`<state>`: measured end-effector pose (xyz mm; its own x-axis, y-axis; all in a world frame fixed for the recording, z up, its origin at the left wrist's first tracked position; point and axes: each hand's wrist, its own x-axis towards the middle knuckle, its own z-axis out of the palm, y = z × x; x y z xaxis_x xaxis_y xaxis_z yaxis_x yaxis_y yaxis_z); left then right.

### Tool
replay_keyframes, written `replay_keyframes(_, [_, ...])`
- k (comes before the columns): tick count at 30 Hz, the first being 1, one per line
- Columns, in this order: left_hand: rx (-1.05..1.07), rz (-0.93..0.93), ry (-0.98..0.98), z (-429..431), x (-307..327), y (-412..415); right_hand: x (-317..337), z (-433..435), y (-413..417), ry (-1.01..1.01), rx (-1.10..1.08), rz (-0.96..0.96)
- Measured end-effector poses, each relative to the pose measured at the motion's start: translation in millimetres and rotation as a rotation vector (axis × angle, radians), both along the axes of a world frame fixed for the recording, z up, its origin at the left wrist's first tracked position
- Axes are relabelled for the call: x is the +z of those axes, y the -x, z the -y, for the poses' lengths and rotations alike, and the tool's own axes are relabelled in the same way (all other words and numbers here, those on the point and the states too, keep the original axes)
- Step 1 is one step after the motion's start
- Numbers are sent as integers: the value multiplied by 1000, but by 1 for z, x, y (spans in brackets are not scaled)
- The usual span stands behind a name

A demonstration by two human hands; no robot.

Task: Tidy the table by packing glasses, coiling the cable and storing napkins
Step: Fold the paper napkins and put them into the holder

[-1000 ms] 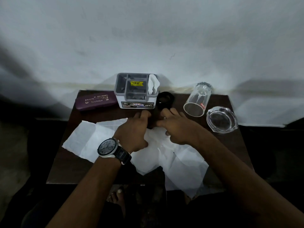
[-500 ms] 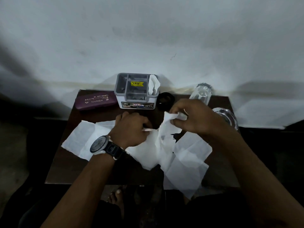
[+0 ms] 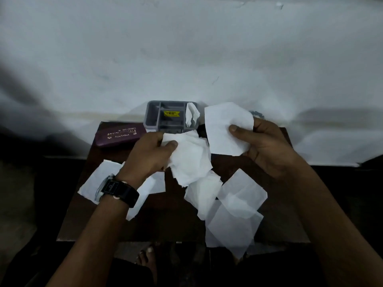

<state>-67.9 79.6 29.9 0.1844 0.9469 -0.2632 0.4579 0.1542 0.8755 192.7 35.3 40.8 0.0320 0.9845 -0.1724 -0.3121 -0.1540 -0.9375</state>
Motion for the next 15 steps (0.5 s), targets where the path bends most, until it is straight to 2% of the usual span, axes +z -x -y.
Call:
replay_keyframes(3, [114,279,182,2,4,-5,6,2,0,-13,38,-59])
replay_keyframes(5, [147,398,241,2,6,-10,7,4,3,0,78,-65])
replay_keyframes(8, [203,549,286,3,6,-16,3,6,15,68,101,30])
replay_keyframes(11, [249,678,316,4,6,-24,2,4,27,134,29,87])
replay_keyframes(15, [267,730,303,6,3,-30,2,1,38,198,20,58])
